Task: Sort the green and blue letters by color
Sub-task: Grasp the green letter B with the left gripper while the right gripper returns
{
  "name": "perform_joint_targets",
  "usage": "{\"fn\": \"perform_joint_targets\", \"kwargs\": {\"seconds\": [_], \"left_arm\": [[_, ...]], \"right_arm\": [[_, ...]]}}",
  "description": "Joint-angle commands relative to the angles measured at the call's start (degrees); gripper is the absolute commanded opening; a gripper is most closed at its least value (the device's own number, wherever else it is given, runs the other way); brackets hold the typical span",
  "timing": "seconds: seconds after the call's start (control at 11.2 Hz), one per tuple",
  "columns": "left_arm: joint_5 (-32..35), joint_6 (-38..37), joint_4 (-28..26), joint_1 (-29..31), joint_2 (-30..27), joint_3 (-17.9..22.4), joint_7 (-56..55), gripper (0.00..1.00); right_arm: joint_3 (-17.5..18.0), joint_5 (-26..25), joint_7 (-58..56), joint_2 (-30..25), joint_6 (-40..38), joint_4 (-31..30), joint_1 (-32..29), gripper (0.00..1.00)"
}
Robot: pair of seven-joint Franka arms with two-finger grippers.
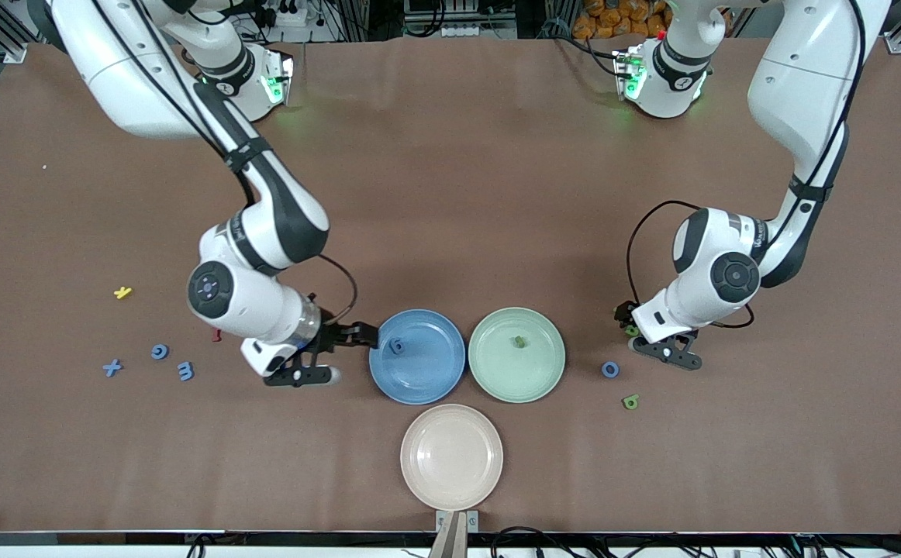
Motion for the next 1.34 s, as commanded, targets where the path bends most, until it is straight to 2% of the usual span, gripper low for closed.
{"fn": "perform_joint_targets", "kwargs": {"seconds": [0.0, 0.09, 0.18, 0.36, 0.45, 0.62, 0.8, 1.07, 1.25], "left_arm": [[-0.1, 1.2, 0.2, 0.4, 1.1, -0.1, 1.2, 0.81], [0.0, 1.2, 0.4, 0.3, 1.4, 0.0, 1.2, 0.78], [0.0, 1.2, 0.9, 0.3, 2.1, 0.1, 1.2, 0.78], [0.0, 1.3, 1.0, 0.4, 2.6, 0.3, 1.2, 0.73], [-0.1, 1.3, 1.0, 0.4, 2.8, 0.3, 1.1, 0.71], [-0.1, 1.4, 1.0, 0.5, 3.2, 0.4, 1.1, 0.66], [-0.1, 1.4, 1.0, 0.5, 3.3, 0.5, 1.1, 0.52], [-0.1, 1.4, 1.2, 0.4, 3.3, 0.5, 0.4, 0.02], [-0.1, 1.4, 1.2, 0.4, 3.1, 0.5, -0.1, 0.00]], "right_arm": [[-1.2, -8.7, -12.9, 0.7, -6.6, 0.1, -8.0, 1.00], [-1.4, -11.8, -19.0, 0.6, -6.6, -0.9, -10.6, 1.00], [-1.5, -12.7, -25.3, 0.5, -6.6, -1.5, -13.4, 1.00], [-1.6, -12.9, -35.5, 0.6, -6.6, -1.8, -17.7, 1.00], [-2.3, -13.2, -36.6, 0.6, -6.4, -2.4, -19.1, 1.00], [-7.4, -16.4, -36.7, 0.9, -5.8, -2.9, -19.7, 1.00], [-8.7, -16.9, -37.5, 0.3, -5.5, -5.6, -22.7, 1.00], [-8.6, -16.6, -34.0, -0.1, 5.0, -13.2, -25.4, 1.00], [-8.6, -16.5, -31.8, -0.1, 5.2, -14.1, -25.5, 1.00]]}}
